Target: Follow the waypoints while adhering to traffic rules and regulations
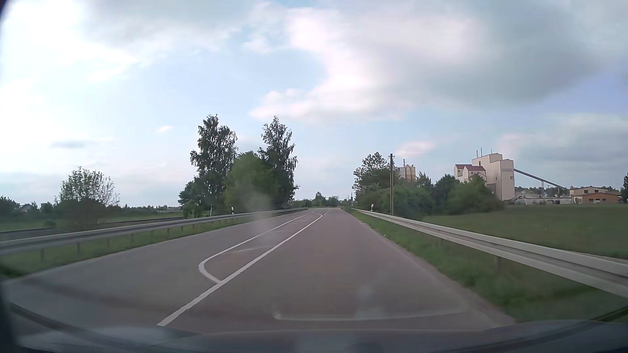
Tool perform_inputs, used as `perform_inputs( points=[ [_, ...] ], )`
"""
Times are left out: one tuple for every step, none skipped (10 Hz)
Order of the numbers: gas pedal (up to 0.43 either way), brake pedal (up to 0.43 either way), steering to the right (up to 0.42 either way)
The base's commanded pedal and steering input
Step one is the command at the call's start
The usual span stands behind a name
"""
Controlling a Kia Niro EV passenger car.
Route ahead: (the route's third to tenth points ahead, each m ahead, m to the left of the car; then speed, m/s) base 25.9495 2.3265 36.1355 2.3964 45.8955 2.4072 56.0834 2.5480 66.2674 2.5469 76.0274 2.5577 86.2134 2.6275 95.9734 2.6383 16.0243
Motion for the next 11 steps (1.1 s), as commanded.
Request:
perform_inputs(
  points=[
    [0.157, 0.0, 0.0],
    [0.157, 0.0, 0.0],
    [0.157, 0.0, 0.0],
    [0.157, 0.0, 0.0],
    [0.157, 0.0, 0.0],
    [0.157, 0.0, 0.0],
    [0.157, 0.0, 0.0],
    [0.157, 0.0, 0.0],
    [0.157, 0.0, 0.0],
    [0.157, 0.0, 0.0],
    [0.157, 0.0, 0.0]
  ],
)
